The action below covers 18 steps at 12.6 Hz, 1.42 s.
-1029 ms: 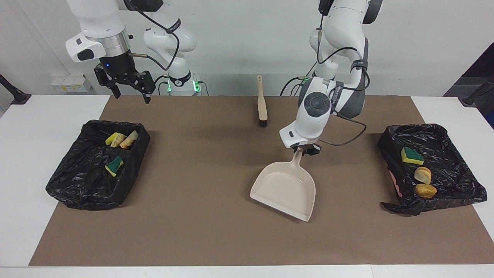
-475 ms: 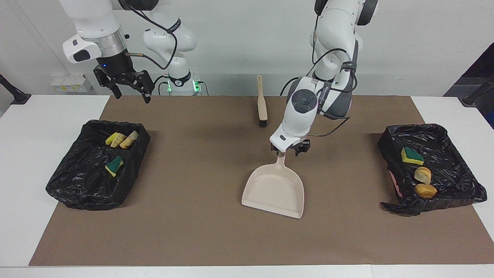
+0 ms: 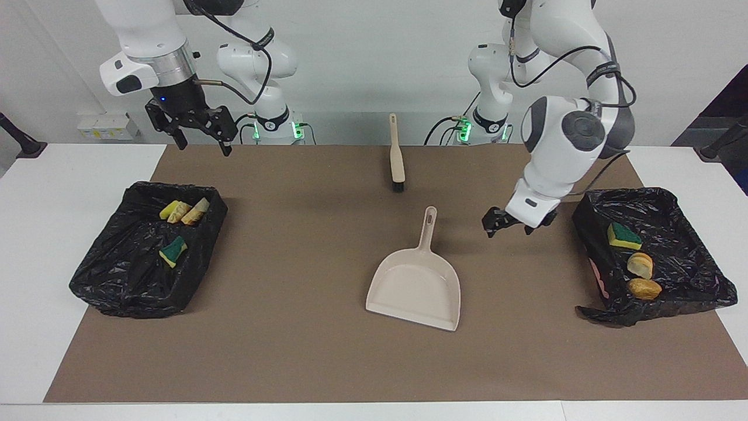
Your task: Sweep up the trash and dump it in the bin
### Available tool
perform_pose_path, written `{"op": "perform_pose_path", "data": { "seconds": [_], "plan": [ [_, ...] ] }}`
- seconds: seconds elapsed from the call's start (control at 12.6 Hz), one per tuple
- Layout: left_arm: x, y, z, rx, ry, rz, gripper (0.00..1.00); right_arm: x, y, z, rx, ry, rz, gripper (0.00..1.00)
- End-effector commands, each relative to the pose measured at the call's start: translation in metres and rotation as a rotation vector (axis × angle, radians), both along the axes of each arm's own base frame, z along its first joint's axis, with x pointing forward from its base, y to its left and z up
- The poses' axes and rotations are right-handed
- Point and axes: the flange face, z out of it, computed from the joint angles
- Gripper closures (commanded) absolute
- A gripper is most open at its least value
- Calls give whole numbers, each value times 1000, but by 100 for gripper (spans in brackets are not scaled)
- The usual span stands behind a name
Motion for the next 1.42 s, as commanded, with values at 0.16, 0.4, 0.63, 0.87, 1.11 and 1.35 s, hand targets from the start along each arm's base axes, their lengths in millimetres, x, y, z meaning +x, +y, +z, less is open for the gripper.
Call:
{"op": "perform_pose_path", "data": {
  "seconds": [0.16,0.4,0.63,0.87,1.11,1.35],
  "plan": [
    [-31,78,71,-19,-8,-148,0,-5,-7,1,16,25,4,0],
    [-56,84,107,-6,-8,-192,0,-4,-8,2,17,24,-1,0],
    [-81,86,130,-3,0,-196,0,-5,-8,1,16,27,-2,0],
    [-84,88,129,12,3,-203,0,-5,-8,2,16,25,-2,0],
    [-81,89,132,12,-3,-201,0,-5,-8,2,16,25,-2,0],
    [-82,90,133,12,-3,-213,0,-5,-8,2,15,22,-3,0]
  ]
}}
